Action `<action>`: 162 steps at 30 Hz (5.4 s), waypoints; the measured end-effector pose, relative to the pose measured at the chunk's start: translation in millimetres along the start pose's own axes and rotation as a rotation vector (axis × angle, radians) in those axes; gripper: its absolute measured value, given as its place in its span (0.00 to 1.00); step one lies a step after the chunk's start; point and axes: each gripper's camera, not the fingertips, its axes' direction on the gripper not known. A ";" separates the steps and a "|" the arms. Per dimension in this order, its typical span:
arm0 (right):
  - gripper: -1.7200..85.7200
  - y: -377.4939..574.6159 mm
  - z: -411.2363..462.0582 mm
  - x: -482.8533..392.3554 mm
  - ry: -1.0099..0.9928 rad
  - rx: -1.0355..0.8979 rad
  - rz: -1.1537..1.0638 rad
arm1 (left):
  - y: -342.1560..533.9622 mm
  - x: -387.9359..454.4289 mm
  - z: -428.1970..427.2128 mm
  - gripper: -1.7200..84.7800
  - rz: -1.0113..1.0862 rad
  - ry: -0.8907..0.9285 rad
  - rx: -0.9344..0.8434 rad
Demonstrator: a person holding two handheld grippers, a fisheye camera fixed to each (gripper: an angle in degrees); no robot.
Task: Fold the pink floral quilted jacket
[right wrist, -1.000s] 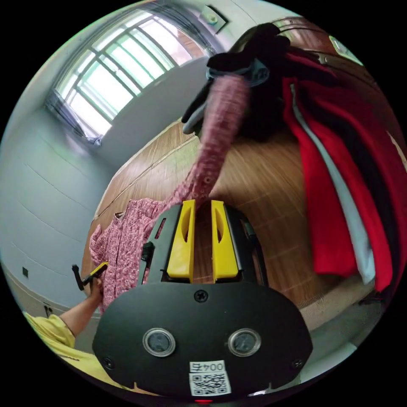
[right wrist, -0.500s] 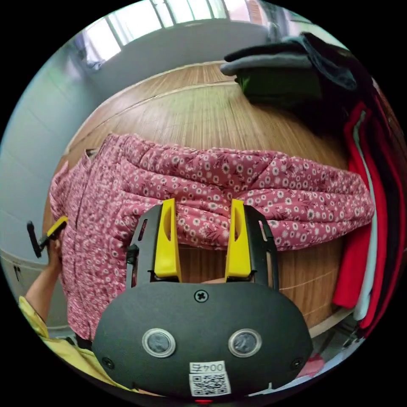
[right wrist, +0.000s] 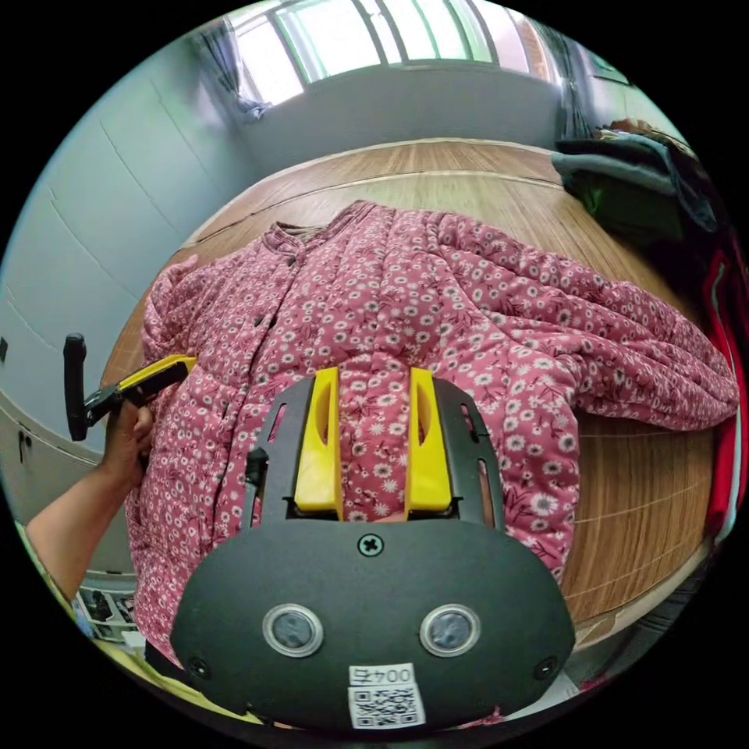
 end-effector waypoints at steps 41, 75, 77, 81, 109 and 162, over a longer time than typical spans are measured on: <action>0.13 2.4 23.9 13.1 -0.037 0.032 0.060 | 64.8 -269.2 -99.5 0.09 -0.539 -0.323 0.263; 0.13 -5.2 28.2 13.5 -0.065 0.042 0.078 | -3.1 -155.9 -77.3 0.18 -0.275 -0.029 0.151; 0.13 -6.0 28.3 12.9 -0.063 0.042 0.077 | -11.7 -106.8 -108.5 0.17 -0.190 -0.001 0.288; 0.13 -6.8 27.8 13.6 -0.067 0.042 0.079 | -38.1 -52.4 -83.6 0.17 -0.127 0.018 0.236; 0.12 -14.9 19.9 22.2 -0.089 0.023 0.107 | 7.6 15.8 -69.2 0.08 -0.106 0.038 0.015; 0.10 111.2 -51.0 0.5 -0.202 0.061 0.014 | -94.4 308.2 -132.9 0.04 0.173 -0.103 -0.104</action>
